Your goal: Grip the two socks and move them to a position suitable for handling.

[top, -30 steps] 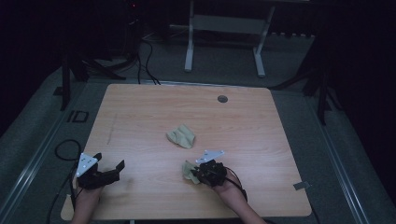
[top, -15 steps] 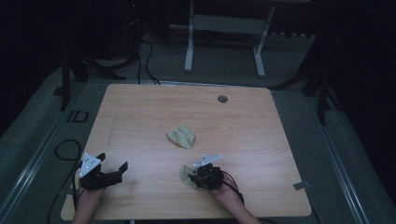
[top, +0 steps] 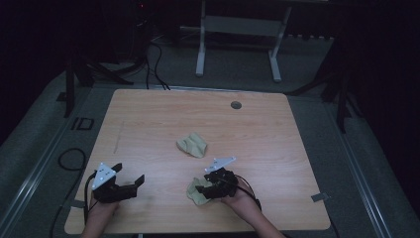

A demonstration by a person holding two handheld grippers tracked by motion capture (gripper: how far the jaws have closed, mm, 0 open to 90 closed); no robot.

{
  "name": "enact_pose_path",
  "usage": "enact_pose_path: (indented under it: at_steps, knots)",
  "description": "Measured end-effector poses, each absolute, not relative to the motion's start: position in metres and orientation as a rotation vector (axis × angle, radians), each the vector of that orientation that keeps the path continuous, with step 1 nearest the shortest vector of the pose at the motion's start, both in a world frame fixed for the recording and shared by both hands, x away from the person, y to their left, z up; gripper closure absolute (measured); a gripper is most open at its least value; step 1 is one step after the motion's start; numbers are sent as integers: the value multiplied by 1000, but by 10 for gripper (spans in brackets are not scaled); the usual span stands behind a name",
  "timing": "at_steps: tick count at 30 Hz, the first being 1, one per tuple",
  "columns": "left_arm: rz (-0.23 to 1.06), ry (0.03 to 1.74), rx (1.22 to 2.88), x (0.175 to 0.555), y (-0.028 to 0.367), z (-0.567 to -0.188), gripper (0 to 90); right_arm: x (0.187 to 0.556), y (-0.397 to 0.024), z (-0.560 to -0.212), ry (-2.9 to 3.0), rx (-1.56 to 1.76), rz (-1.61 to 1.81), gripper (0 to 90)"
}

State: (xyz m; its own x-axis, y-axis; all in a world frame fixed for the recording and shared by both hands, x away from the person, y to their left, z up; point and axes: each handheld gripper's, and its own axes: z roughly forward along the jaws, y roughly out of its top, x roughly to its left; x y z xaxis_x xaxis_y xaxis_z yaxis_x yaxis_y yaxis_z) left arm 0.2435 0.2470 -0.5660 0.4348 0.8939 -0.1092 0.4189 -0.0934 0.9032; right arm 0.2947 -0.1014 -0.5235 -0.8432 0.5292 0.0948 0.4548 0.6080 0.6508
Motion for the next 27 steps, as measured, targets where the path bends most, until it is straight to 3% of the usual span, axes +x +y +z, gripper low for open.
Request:
enact_pose_path:
  at_steps: [6, 7, 11, 13, 15, 17, 18, 19, 20, 21, 25, 27]
  knots:
    - [516, 1106, 1742, 242, 231, -563, 27, 301, -90, -533, 2765, 810, 995, 596]
    - [505, 1083, 1770, 240, 221, -561, 35, 303, -86, -540, 2779, 799, 983, 706]
    - [467, 1064, 1807, 239, 208, -560, 64, 304, -84, -544, 2795, 780, 961, 801]
    - [467, 1041, 1814, 236, 198, -558, 164, 303, -84, -544, 2798, 770, 956, 814]
    - [433, 1006, 1831, 236, 191, -556, 189, 302, -85, -541, 2795, 762, 957, 823]
    - [427, 978, 1842, 236, 188, -555, 313, 302, -85, -539, 2788, 756, 965, 823]
    - [425, 919, 1869, 234, 180, -553, 313, 302, -86, -536, 2788, 755, 971, 823]
    - [417, 888, 1890, 234, 176, -552, 482, 302, -88, -532, 2774, 751, 975, 824]
    - [404, 867, 1912, 235, 172, -551, 552, 302, -90, -528, 2781, 748, 993, 824]
    - [388, 843, 1935, 235, 168, -551, 552, 302, -90, -528, 2781, 748, 993, 824]
    - [319, 772, 1991, 234, 151, -555, 753, 302, -92, -525, 2778, 746, 983, 824]
    - [244, 762, 1985, 236, 145, -558, 803, 303, -92, -526, 2784, 745, 979, 824]
